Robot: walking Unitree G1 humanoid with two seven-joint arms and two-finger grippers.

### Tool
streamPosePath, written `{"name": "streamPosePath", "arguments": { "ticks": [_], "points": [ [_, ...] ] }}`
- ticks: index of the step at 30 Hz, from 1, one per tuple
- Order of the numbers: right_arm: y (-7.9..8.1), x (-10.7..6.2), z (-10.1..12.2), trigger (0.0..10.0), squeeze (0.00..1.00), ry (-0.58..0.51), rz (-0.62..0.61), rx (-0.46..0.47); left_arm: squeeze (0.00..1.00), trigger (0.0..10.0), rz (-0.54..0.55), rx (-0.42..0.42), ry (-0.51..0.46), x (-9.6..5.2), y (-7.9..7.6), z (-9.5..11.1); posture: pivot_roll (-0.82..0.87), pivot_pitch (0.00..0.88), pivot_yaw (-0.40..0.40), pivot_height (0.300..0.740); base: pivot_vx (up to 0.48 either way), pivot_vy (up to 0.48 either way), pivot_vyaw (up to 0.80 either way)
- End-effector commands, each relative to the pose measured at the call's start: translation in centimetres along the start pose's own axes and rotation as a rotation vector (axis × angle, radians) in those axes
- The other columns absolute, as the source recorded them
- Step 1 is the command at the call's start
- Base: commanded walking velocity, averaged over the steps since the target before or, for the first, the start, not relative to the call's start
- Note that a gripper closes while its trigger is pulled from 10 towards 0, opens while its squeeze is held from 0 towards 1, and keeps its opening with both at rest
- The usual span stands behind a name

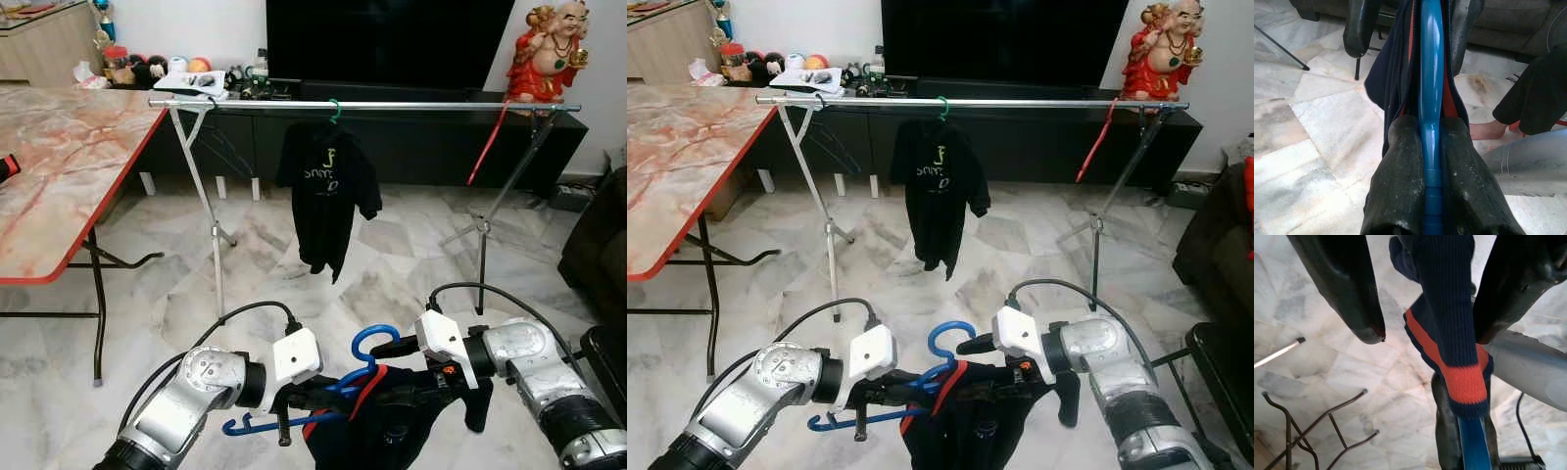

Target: Hang hanger

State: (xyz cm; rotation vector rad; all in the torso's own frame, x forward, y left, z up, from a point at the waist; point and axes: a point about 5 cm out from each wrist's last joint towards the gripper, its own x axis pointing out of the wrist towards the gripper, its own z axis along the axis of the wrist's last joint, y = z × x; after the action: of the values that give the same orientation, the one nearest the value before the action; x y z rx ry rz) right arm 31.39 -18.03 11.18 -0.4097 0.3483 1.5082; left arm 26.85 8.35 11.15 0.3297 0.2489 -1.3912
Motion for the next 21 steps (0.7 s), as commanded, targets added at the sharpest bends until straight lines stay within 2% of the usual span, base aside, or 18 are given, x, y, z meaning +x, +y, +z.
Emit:
{"name": "streamPosePath", "arguments": {
  "ticks": [1, 11, 21],
  "points": [
    [0.1, 0.0, 0.0, 0.0, 0.00, -0.011, 0.015, 0.012, 0.00, 10.0, -0.017, 0.091, -0.061, 0.4, 0.1, 2.2, 0.10, 0.049, -0.060, 0.740, 0.000, 0.000, 0.00],
    [0.7, 0.3, -0.6, 0.0, 0.00, -0.001, 0.071, 0.048, 0.00, 10.0, -0.014, 0.100, -0.072, 0.5, 0.3, 2.5, 0.10, 0.052, -0.061, 0.740, 0.000, 0.000, 0.00],
    [1.1, 0.6, -1.5, 0.0, 0.00, 0.077, 0.088, 0.052, 0.00, 10.0, -0.009, 0.112, -0.088, 0.7, 0.4, 3.0, 0.10, 0.053, -0.060, 0.740, 0.000, 0.000, 0.00]
  ]
}}
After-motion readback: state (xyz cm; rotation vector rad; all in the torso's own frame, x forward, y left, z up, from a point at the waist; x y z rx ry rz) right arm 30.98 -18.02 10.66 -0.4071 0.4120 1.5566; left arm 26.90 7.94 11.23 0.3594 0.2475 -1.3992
